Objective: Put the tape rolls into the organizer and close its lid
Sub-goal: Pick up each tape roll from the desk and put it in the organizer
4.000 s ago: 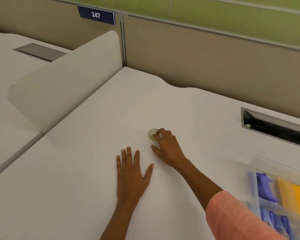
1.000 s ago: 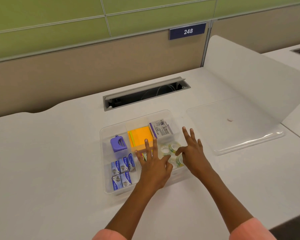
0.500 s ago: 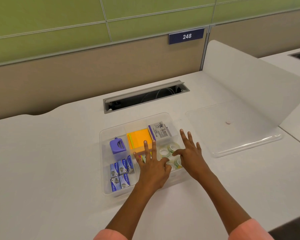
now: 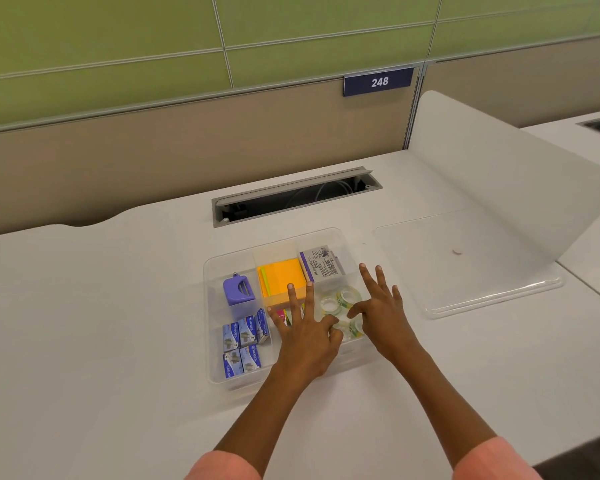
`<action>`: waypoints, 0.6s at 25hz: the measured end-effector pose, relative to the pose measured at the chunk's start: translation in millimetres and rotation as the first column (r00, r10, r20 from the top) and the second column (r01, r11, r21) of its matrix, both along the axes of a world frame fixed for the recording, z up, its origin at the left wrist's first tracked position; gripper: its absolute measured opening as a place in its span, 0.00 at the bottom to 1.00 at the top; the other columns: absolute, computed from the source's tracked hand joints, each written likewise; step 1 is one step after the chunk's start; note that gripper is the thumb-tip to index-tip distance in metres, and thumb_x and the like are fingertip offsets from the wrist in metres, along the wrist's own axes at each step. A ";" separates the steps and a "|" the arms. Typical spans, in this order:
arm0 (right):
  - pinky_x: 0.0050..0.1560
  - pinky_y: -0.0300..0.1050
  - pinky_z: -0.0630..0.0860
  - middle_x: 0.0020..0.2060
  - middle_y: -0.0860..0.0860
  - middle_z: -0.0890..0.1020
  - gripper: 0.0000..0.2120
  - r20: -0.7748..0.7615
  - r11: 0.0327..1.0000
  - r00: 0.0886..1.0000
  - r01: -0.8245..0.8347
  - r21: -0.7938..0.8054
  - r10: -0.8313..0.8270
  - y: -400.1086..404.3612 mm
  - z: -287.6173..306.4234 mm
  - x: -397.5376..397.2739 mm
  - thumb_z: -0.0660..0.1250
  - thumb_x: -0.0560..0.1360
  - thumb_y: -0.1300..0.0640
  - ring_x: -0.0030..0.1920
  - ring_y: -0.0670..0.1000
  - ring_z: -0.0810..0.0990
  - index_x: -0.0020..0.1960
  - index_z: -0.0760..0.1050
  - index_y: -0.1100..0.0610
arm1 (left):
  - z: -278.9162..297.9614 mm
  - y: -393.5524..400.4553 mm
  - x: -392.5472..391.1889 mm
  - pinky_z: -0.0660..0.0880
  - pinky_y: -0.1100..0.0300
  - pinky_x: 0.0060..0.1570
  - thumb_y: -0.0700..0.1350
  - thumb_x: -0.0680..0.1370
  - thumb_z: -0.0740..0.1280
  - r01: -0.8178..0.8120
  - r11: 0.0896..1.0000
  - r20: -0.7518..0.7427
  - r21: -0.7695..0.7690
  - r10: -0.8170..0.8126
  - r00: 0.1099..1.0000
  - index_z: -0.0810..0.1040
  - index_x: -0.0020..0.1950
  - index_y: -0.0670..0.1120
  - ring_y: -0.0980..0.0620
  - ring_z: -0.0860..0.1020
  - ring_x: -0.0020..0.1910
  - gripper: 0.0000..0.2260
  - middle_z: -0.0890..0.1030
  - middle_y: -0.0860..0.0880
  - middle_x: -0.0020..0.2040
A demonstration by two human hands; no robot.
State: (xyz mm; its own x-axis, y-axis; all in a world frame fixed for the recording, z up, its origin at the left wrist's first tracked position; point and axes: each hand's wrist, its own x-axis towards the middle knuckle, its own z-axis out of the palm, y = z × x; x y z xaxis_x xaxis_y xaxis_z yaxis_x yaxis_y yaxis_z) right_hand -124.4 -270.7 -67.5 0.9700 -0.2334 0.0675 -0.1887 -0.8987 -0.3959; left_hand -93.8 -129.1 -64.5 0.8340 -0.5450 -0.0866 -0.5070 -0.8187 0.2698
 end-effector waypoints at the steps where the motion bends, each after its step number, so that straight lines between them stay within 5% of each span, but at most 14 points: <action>1: 0.74 0.65 0.48 0.76 0.55 0.49 0.08 -0.003 1.000 1.000 0.003 0.000 -0.003 -0.5 -1.0 -0.1 0.69 0.71 0.65 0.76 0.58 0.40 0.45 0.81 0.54 | 0.4 0.2 -0.2 0.27 0.36 0.62 0.62 0.70 0.39 -0.004 1.000 -0.004 0.008 0.004 1.000 0.70 0.63 0.58 0.45 0.26 0.67 0.30 0.36 0.47 0.75; 5: 0.74 0.64 0.48 0.76 0.56 0.48 0.11 -0.011 1.000 1.000 0.009 -0.009 -0.009 -0.8 -1.4 -0.2 0.66 0.72 0.66 0.76 0.58 0.40 0.50 0.81 0.54 | -1.2 1.6 0.7 0.27 0.35 0.62 0.62 0.71 0.41 -0.009 1.000 -0.010 0.016 0.009 1.000 0.67 0.65 0.60 0.46 0.26 0.67 0.28 0.36 0.48 0.75; 8: 0.75 0.63 0.48 0.76 0.56 0.48 0.14 -0.032 1.000 0.999 -0.012 0.014 0.013 -0.8 0.1 -0.4 0.63 0.74 0.66 0.76 0.58 0.41 0.56 0.78 0.53 | -4.6 3.5 1.5 0.25 0.36 0.59 0.72 0.62 0.27 0.012 1.000 -0.015 -0.019 -0.012 1.000 0.62 0.67 0.62 0.44 0.25 0.68 0.42 0.35 0.48 0.75; 12: 0.69 0.59 0.65 0.72 0.58 0.64 0.16 0.196 0.967 0.970 0.099 0.237 -0.147 -11.1 12.6 -3.2 0.61 0.74 0.64 0.72 0.59 0.62 0.61 0.73 0.56 | -1.6 9.5 3.2 0.27 0.37 0.61 0.75 0.56 0.26 0.005 0.997 -0.075 -0.075 -0.010 0.997 0.54 0.71 0.60 0.45 0.23 0.66 0.48 0.30 0.49 0.72; 15: 0.61 0.56 0.71 0.63 0.59 0.74 0.16 0.258 0.934 0.904 0.292 0.207 -0.340 -30.7 17.9 -3.6 0.61 0.74 0.64 0.63 0.60 0.72 0.61 0.72 0.60 | 1.2 10.7 2.6 0.29 0.36 0.63 0.76 0.56 0.27 0.000 0.997 -0.098 -0.083 -0.008 0.995 0.52 0.72 0.59 0.45 0.23 0.66 0.48 0.33 0.47 0.74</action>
State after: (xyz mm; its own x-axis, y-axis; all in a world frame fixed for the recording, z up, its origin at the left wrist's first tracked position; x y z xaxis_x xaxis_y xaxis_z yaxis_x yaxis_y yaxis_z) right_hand -128.1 -301.4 -49.6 0.7881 -0.5552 0.2658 -0.3096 -0.7307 -0.6085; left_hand -91.3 -118.4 -63.3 0.8213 -0.5572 -0.1227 -0.4779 -0.7893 0.3856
